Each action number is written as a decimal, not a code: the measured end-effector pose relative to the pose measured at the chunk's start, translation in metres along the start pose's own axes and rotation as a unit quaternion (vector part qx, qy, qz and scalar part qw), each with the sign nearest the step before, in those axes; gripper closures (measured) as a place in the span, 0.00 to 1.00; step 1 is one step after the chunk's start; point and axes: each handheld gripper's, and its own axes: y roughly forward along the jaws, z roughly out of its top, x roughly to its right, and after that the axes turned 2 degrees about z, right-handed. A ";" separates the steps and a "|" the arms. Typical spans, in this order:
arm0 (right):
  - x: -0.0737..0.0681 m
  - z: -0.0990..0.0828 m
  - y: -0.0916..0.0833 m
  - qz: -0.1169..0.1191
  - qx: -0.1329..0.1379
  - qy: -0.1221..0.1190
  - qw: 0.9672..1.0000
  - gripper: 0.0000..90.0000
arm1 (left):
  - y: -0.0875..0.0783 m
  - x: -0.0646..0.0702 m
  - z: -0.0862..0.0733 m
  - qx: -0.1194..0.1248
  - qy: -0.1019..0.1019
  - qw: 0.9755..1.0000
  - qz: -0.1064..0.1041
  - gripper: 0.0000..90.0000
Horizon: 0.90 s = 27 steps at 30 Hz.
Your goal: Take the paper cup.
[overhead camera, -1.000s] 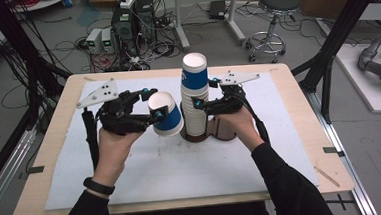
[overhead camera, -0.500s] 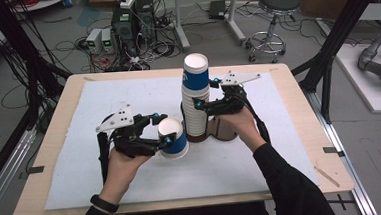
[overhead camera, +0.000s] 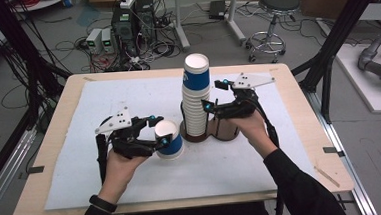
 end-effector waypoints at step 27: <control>-0.012 -0.074 -0.076 -0.032 0.017 0.034 0.999 0.17 | -0.008 -0.009 -0.008 0.002 0.000 1.000 0.017 0.34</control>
